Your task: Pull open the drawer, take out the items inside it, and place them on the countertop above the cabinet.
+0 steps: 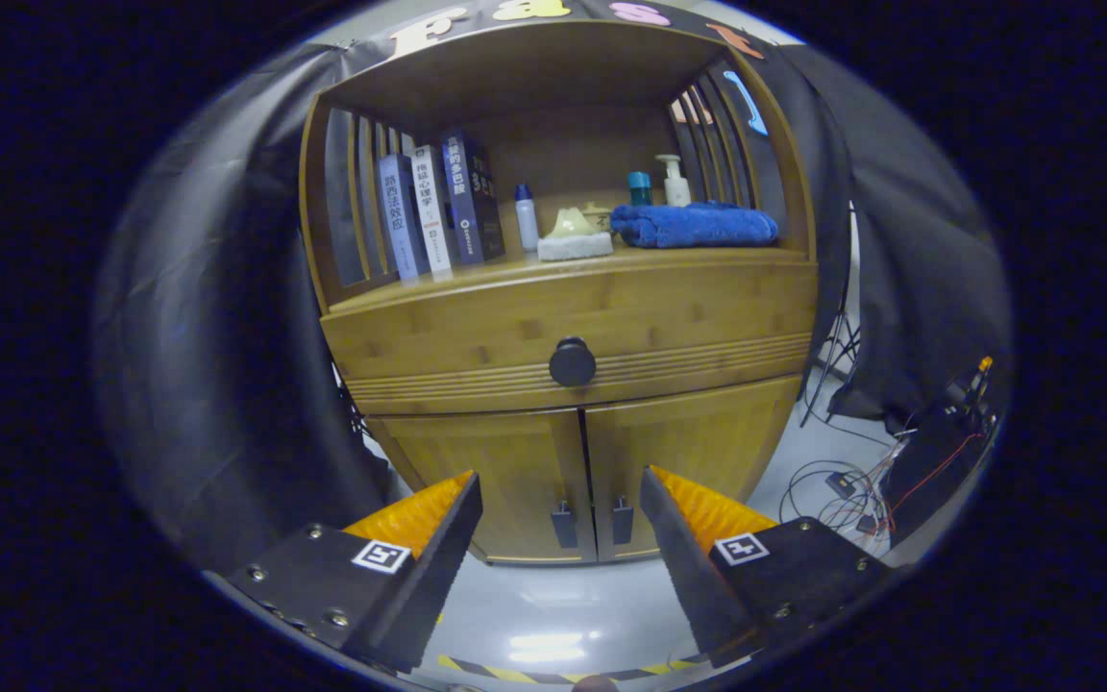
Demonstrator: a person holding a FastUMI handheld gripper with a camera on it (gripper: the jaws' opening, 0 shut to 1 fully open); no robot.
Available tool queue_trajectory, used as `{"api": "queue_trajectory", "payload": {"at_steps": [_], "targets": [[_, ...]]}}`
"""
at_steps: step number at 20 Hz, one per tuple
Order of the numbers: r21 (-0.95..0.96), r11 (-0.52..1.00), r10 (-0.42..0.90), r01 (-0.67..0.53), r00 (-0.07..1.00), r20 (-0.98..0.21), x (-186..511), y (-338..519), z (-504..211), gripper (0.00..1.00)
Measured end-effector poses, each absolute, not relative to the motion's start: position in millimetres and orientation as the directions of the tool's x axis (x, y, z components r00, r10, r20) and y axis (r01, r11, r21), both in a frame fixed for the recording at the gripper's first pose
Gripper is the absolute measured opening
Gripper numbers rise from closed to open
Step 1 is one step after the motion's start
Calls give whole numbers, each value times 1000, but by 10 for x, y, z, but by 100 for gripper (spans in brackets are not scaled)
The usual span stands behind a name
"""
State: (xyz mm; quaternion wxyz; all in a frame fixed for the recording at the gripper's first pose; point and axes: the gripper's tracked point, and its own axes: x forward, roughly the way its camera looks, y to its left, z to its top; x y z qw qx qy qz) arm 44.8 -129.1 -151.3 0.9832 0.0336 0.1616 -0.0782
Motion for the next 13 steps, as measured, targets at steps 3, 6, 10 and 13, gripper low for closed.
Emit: {"api": "queue_trajectory", "payload": {"at_steps": [3, 6, 10, 13], "targets": [[37, 991, -114, 129, 954, -278, 375, -1179, -1179, 99], [-9, 989, -145, 147, 961, -237, 219, -1204, -817, 99], [7, 991, -130, 132, 980, -152, -57, -1046, -209, 99], [52, 994, -92, 97, 991, -101, -328, -868, 181, 99]]}}
